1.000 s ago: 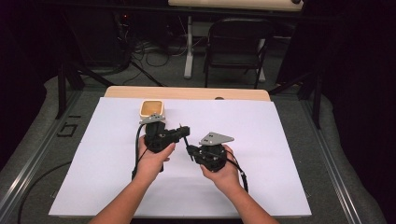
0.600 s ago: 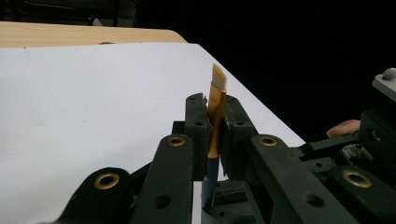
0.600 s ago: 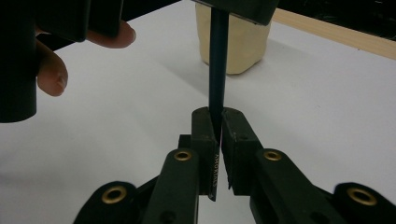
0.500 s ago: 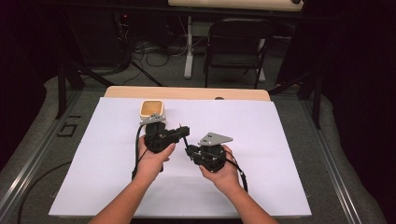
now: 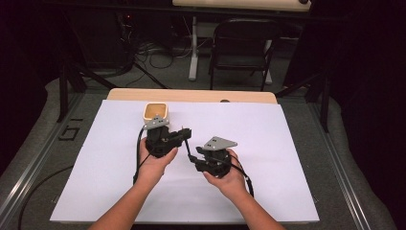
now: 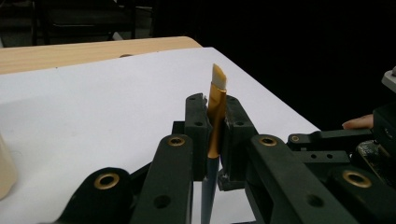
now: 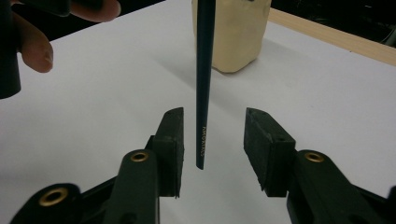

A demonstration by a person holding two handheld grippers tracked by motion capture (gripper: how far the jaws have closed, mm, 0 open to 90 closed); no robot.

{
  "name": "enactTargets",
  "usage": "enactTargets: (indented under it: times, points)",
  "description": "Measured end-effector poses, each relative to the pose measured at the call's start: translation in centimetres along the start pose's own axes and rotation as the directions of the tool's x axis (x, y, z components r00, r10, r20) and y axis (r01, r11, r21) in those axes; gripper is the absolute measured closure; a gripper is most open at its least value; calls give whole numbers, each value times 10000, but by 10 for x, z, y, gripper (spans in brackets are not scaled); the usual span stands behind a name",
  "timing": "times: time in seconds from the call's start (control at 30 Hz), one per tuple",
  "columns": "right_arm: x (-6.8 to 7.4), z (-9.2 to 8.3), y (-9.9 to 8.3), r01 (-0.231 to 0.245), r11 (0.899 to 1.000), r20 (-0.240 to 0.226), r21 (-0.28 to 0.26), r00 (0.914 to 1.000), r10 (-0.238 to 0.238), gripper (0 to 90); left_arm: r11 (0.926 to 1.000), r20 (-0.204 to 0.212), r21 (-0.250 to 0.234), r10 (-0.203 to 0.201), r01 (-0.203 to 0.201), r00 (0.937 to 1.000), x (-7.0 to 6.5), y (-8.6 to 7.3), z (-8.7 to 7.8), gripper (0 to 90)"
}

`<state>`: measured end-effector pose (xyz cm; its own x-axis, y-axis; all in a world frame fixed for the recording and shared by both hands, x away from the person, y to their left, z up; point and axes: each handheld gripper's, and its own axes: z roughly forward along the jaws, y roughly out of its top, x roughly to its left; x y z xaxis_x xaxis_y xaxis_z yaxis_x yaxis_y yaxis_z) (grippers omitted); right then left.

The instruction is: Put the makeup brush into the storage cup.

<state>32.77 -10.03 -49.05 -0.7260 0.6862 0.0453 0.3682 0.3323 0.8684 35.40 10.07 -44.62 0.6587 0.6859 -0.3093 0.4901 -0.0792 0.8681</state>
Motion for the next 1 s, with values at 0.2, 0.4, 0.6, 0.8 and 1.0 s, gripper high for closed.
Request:
enactTargets:
  times: [0.2, 0.4, 0.6, 0.8, 1.0]
  points:
    - [-1, 1, 0, -4, 10000, 124, 23, 9999, 4, 495, 9995, -320, -24, 318, -319, 9990, 0, 3, -4, 836]
    - [-2, 2, -1, -103, 9998, 179, 157, 9998, 100, 460, 9978, -680, -87, 657, -664, 9955, 2, 6, -9, 835]
    - [-3, 2, -2, -166, 9996, 184, 215, 9997, 162, 457, 9959, -1039, -70, 895, -907, 9906, 6, 8, -12, 835]
    - [-5, 0, -4, -287, 9996, 317, 85, 9991, 284, 457, 9943, -1227, 50, 1065, -1067, 9867, 10, 10, -13, 835]
    - [-7, 0, -7, -367, 9992, 418, 153, 9985, 361, 457, 9933, -1432, 56, 1154, -1158, 9829, 14, 12, -16, 836]
